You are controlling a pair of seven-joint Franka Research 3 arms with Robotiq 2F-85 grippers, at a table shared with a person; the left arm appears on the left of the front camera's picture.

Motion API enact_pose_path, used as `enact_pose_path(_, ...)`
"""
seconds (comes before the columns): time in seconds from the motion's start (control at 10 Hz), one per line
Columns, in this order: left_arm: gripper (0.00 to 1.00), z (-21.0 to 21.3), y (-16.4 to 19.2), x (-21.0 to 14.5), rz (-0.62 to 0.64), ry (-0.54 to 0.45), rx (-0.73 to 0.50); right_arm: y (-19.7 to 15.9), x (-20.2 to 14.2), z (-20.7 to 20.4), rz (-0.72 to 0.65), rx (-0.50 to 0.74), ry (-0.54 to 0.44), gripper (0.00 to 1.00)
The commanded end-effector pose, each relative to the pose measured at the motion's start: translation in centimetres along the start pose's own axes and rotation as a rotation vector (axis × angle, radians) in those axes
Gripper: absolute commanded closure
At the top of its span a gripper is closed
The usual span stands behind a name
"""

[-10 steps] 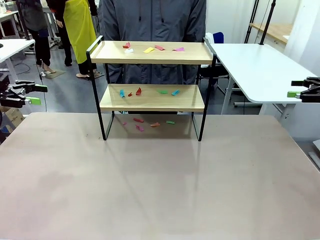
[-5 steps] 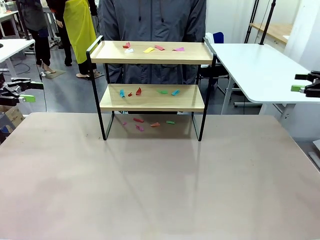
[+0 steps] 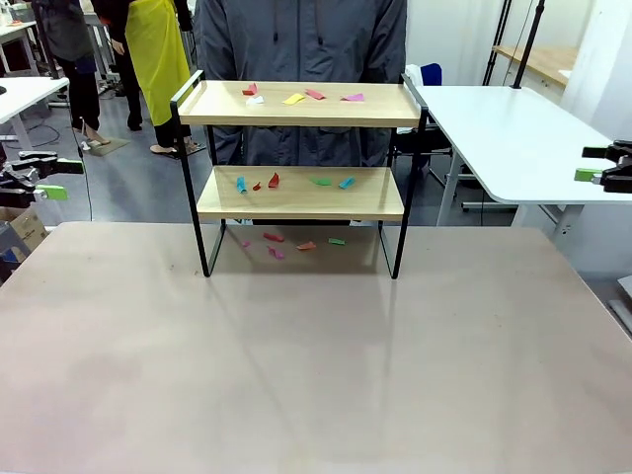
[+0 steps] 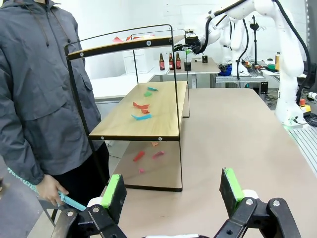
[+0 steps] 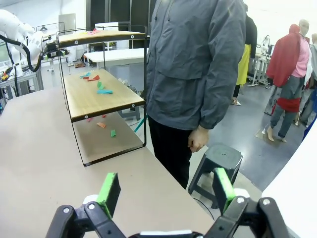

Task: Clean the shelf.
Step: Pick up the Duster handed by the human.

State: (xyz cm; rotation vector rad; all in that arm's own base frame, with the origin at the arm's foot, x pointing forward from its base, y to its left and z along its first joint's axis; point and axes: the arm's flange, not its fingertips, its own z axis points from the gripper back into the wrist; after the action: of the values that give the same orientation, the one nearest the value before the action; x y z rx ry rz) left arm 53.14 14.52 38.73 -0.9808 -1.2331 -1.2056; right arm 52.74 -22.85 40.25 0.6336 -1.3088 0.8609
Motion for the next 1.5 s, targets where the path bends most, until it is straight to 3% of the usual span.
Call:
enact_pose_path(0.0,0.0,0.0,-0.07,0.0,0.0,0.005,-0.006,0.0,0.2,-0.03,0.003,-0.001,-0.003,0.0)
enact_pose_path(1.4,0.0,0.0,-0.07,0.0,0.0,0.005,-0.006,0.0,0.2,-0.03,0.003,-0.001,-0.003,0.0)
